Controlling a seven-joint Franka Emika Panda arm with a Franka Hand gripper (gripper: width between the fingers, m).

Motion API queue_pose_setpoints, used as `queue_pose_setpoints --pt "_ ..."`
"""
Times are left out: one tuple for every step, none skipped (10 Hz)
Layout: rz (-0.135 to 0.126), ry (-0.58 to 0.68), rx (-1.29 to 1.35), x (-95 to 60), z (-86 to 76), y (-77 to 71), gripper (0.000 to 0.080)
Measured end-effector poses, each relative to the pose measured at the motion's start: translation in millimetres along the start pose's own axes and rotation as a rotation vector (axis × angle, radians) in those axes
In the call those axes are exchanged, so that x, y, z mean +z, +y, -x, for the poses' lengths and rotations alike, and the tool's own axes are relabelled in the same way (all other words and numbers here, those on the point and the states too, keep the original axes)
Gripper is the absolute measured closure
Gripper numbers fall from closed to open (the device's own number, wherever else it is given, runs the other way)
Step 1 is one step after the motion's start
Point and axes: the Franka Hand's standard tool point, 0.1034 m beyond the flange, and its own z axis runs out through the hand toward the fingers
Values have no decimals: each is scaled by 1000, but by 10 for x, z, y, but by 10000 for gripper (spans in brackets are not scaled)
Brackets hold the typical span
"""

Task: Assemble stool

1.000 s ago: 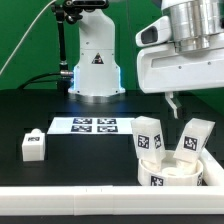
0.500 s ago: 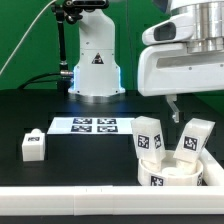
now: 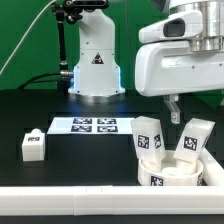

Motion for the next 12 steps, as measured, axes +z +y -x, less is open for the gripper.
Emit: queue_pose_setpoints --pt "9 -14 -93 15 -4 34 151" --pt "22 -18 -187 27 -35 63 151" --pt "31 -33 -272 45 -48 92 151" --pt "38 -39 -329 46 -68 112 151" --pt "44 -53 -424 54 -75 134 151" --pt "45 -60 -472 61 -69 150 151" --pt "45 -62 -467 74 -54 153 151" --pt "44 -64 -457 85 -37 152 151" --pt "47 -59 -447 102 -18 150 155" --pt "50 -56 -443 130 18 144 155" --pt "49 -59 -443 149 39 143 312" --pt "50 -57 -443 150 37 145 452"
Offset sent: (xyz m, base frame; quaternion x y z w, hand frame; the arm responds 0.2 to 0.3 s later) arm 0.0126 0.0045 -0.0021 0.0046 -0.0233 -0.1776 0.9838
